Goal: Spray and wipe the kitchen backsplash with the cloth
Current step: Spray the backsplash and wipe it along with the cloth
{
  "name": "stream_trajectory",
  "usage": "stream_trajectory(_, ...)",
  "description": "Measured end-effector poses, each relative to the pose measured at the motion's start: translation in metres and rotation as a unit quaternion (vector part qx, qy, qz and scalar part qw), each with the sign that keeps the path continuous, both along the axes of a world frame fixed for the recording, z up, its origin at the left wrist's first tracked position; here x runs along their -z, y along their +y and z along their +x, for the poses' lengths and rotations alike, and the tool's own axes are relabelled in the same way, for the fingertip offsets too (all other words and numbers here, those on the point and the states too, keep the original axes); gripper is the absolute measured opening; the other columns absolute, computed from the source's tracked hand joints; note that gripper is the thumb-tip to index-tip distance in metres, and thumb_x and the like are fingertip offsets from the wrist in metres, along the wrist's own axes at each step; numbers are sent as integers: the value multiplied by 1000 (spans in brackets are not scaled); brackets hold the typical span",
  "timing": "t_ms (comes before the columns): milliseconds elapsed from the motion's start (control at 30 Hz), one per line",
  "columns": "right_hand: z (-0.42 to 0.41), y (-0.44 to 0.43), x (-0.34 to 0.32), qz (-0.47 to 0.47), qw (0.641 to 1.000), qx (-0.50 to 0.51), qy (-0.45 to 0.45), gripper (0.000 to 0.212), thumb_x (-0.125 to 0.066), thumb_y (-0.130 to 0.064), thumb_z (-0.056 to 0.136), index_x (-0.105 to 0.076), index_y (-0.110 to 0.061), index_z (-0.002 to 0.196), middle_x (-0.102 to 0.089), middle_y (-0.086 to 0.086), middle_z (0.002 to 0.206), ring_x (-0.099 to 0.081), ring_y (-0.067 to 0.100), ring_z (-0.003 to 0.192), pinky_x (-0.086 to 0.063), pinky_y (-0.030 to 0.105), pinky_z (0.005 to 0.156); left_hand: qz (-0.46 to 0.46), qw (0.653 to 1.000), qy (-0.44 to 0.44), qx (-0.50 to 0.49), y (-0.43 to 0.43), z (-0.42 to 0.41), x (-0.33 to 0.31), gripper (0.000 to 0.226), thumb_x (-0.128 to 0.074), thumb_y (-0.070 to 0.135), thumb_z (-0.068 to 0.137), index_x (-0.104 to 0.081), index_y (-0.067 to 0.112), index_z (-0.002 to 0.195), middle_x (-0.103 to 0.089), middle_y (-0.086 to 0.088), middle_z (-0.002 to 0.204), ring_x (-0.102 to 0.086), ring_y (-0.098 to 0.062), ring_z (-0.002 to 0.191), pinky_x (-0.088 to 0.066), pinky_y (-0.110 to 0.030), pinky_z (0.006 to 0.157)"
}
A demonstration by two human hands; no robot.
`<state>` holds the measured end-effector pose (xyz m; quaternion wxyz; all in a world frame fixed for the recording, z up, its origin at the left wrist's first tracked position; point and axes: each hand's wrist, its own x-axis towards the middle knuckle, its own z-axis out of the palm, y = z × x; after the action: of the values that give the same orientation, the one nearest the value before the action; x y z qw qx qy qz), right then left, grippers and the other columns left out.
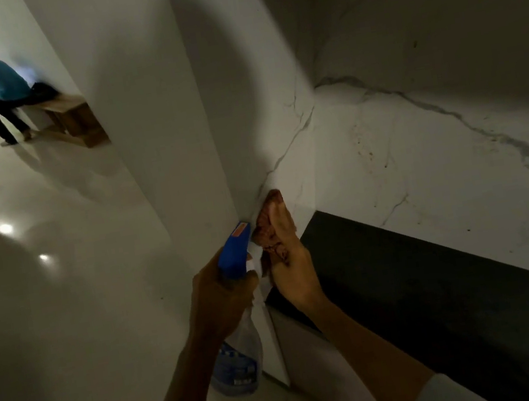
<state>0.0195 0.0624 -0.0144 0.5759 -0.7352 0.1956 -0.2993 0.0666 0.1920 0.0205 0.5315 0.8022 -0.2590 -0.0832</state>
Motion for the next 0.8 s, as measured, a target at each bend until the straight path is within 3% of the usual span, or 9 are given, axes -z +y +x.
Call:
stream_trajectory(100,-7,12,15,130,986,4,102,45,-40,-5,101,-32,-7,145,-51,8,133,-48,22,123,-44,32,101,0,1000,-8,1,3,-1,7,36,-72,1,79,-61,35,86,-64,4,52,-66,-23,48,-61,-45,58)
stream_trajectory(200,-5,23,16,319,934,16,161,34,-40,-31,103,-51,-11,128,-55,11,109,-58,31,103,-50,44,89,-1,1000,-4,-6,4,-2,13,38,-74,3,79,-59,38,86,-65,6,58,-68,-23,53,-61,-49,62)
stream_trajectory(233,-6,26,13,353,923,5,151,28,-41,-34,102,-54,-14,116,-54,11,101,-62,30,88,-57,36,72,-3,1000,-5,-6,5,-1,13,39,-74,4,79,-59,39,85,-66,6,59,-68,-23,54,-61,-50,62)
stream_trajectory(300,-7,35,2,360,917,-23,171,37,-41,-49,97,-53,-16,108,-46,9,90,-55,21,62,-47,21,40,-8,1000,-13,-4,7,-1,14,35,-75,10,76,-58,39,83,-65,9,57,-66,-23,55,-61,-50,61)
stream_trajectory(367,-2,39,3,297,937,-11,182,50,-43,-49,97,-47,-11,129,-51,18,102,-54,27,75,-51,28,53,-19,1000,-21,-11,8,-2,14,32,-74,11,75,-57,38,81,-65,13,57,-64,-24,56,-60,-51,60)
stream_trajectory(433,-3,42,10,274,954,7,123,42,-46,-38,99,-47,-13,133,-54,22,127,-58,35,102,-51,42,85,-27,999,-26,-23,10,-3,14,39,-75,3,78,-57,38,83,-65,6,59,-66,-30,59,-60,-54,62)
stream_trajectory(500,-5,45,12,214,966,8,143,48,-36,-47,100,-48,-12,131,-51,18,132,-53,33,106,-41,49,98,-27,999,-33,-23,13,-5,12,43,-74,0,78,-58,40,88,-67,0,65,-68,-32,60,-60,-53,64)
stream_trajectory(667,1,47,16,285,948,38,138,39,-20,-46,103,-40,-22,80,-38,-1,78,-36,12,65,-37,24,53,-37,999,-37,-15,21,-10,12,41,-71,-3,80,-58,33,95,-66,-5,64,-68,-32,57,-60,-53,64)
stream_trajectory(800,1,56,-4,312,944,18,105,34,-32,-22,105,-40,-11,137,-54,11,114,-50,12,81,-51,15,58,-45,998,-45,-10,22,-13,13,31,-72,-4,79,-62,12,104,-66,-11,70,-65,-30,60,-60,-51,64)
